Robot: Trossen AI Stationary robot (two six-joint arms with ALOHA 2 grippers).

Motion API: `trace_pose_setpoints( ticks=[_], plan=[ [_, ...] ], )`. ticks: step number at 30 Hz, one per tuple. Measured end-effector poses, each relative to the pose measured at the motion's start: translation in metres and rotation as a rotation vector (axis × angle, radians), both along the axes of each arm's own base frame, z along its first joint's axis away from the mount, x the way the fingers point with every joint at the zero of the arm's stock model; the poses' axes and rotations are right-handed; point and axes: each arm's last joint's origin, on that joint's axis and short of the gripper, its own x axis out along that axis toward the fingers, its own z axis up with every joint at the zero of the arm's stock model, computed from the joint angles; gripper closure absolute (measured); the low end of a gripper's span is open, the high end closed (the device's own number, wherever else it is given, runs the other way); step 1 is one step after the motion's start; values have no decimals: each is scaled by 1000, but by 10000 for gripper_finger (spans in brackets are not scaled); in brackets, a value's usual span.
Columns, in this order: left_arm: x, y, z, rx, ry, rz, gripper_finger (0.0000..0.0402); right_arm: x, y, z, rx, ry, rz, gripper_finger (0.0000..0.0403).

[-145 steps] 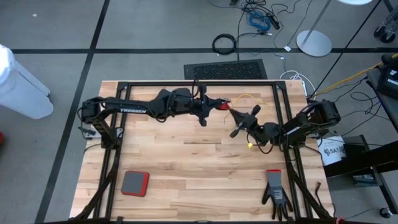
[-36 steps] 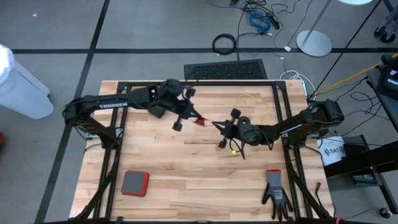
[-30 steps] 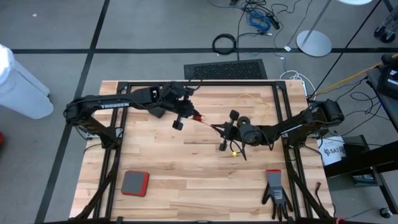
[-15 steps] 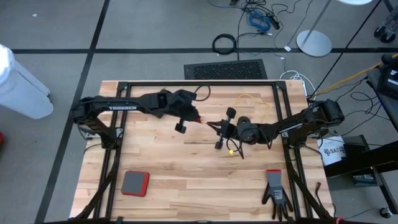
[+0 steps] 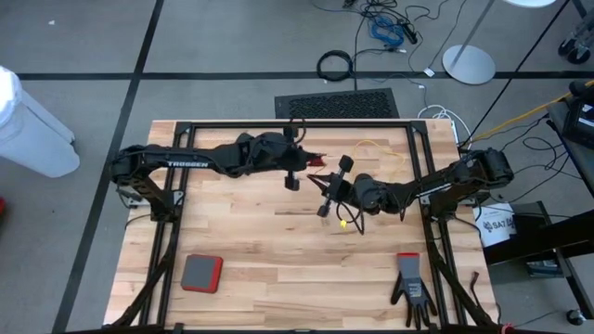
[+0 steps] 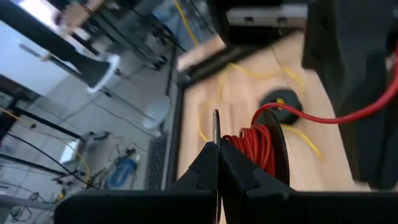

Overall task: Coil cords
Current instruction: Coil the red wire onto the black spool

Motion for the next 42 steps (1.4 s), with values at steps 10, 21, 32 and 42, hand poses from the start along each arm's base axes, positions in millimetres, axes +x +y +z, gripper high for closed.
trace_pose_setpoints(
  ticks=[10,21,32,42],
  plan=[
    [8,-16,6,41,-86,16,401,0,-2,8,-63,-56,-76,403],
    [28,-17,-23,155,-45,162,401,-1,-3,5,-21,-59,-100,403],
    [33,-14,-21,234,-97,209,401,-4,2,-12,46,68,-179,403],
    [33,-14,-18,264,-157,214,401,-7,10,-12,33,59,-259,395]
  ],
)
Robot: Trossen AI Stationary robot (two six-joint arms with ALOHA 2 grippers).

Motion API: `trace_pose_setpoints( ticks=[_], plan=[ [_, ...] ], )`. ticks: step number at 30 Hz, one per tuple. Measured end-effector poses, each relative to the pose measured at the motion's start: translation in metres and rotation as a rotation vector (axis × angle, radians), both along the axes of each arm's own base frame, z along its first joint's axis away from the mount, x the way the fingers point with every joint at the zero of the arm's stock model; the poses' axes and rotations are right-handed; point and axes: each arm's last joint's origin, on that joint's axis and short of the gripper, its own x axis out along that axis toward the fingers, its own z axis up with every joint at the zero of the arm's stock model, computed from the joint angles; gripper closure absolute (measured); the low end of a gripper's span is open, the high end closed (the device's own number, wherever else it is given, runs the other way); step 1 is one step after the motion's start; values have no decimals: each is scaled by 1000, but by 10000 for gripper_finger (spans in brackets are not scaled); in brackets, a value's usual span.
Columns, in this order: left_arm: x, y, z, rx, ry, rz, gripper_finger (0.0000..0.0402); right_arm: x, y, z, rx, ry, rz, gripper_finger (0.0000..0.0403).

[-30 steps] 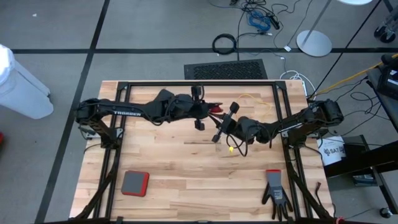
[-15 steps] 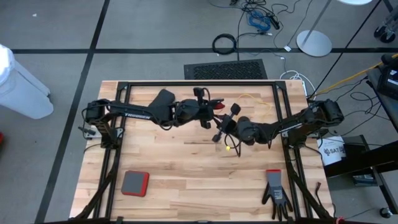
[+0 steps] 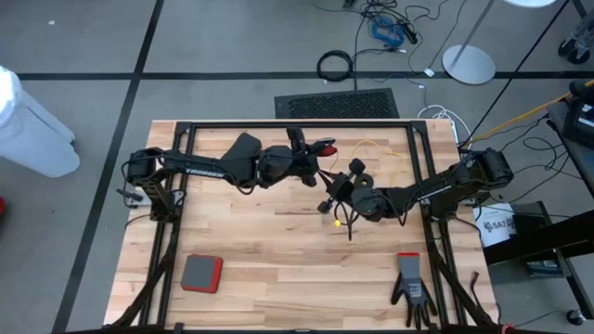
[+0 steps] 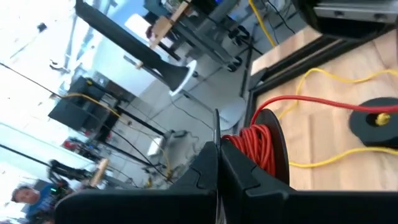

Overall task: Coil cords
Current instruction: Coil the red wire onto the black spool

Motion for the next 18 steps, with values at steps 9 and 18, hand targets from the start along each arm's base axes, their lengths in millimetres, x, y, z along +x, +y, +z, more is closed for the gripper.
trace_pose_setpoints(
  ticks=[9,18],
  plan=[
    [-3,1,-11,114,97,-43,401,-5,13,-1,-25,6,-77,367],
    [-6,0,-21,211,162,-77,401,-8,25,-1,-25,6,-60,371]
  ],
)
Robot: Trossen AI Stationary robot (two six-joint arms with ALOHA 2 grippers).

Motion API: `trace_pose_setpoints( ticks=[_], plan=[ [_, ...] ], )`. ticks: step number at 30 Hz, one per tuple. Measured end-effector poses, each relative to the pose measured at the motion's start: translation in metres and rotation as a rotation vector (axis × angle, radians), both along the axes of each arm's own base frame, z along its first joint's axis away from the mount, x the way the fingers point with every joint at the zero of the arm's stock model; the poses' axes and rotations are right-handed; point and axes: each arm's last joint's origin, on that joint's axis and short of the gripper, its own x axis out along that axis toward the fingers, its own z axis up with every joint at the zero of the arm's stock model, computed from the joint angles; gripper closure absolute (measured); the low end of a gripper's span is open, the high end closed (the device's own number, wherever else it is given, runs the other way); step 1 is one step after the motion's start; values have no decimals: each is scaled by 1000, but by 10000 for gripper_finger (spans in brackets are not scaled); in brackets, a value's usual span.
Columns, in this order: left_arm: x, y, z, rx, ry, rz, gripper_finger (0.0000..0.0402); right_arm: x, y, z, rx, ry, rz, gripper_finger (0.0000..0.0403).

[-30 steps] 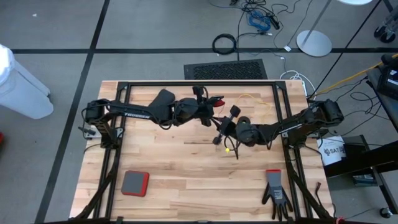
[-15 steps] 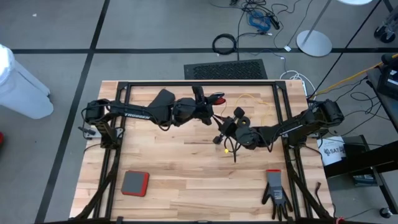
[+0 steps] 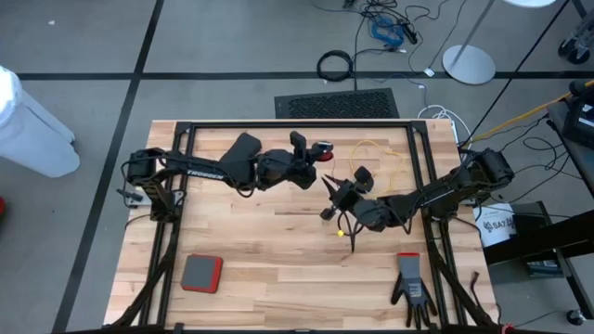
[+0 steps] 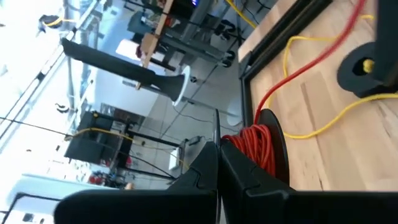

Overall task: Coil cords
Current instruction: Coil the red wire onto the black spool

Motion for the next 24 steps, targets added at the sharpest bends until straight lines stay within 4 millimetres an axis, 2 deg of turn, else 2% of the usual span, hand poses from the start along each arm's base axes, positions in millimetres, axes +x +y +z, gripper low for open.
trace_pose_setpoints(
  ticks=[14,24],
  plan=[
    [2,-13,3,153,53,-87,401,-8,1,-21,104,70,-32,371],
    [2,-30,-3,252,177,-141,401,-17,15,-24,40,81,-100,371]
  ],
)
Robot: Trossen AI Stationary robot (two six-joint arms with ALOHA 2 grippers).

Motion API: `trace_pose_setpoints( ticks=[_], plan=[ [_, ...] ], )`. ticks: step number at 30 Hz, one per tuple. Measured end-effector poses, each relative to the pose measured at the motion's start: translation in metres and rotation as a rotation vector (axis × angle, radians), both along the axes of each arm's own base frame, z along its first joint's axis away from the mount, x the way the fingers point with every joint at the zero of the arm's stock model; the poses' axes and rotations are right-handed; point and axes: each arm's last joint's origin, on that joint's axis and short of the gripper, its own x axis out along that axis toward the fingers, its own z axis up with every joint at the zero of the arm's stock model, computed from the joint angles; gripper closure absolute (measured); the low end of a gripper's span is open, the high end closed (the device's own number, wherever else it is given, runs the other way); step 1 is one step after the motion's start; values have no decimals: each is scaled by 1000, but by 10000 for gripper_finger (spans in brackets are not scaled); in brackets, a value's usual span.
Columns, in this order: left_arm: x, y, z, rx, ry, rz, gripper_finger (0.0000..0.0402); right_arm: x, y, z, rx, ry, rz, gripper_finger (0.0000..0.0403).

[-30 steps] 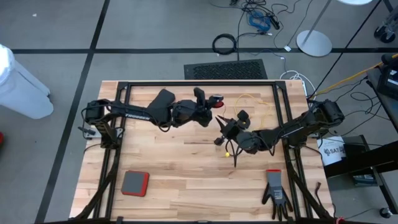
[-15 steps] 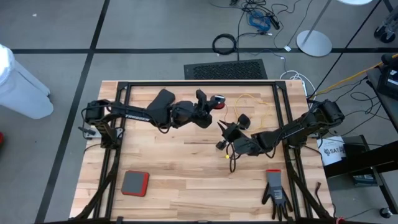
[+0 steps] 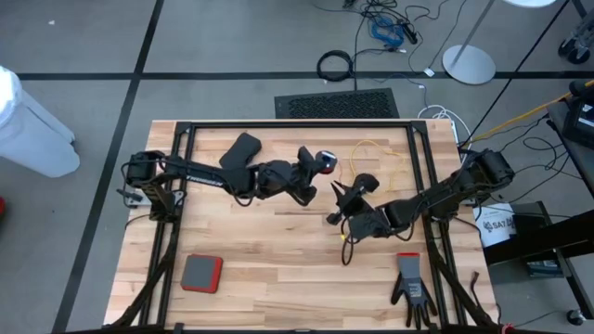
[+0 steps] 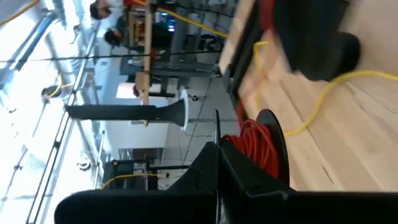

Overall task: Coil cords
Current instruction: Coil the red wire onto the black spool

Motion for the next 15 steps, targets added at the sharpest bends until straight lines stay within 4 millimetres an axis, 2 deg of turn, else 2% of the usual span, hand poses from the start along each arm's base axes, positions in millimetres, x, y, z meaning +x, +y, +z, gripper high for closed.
trace_pose_setpoints(
  ticks=[7,15],
  plan=[
    [-1,-3,-6,14,75,0,401,-5,10,0,-41,2,-11,371],
    [0,3,4,49,-18,41,401,-4,17,4,-57,3,24,371]
  ],
)
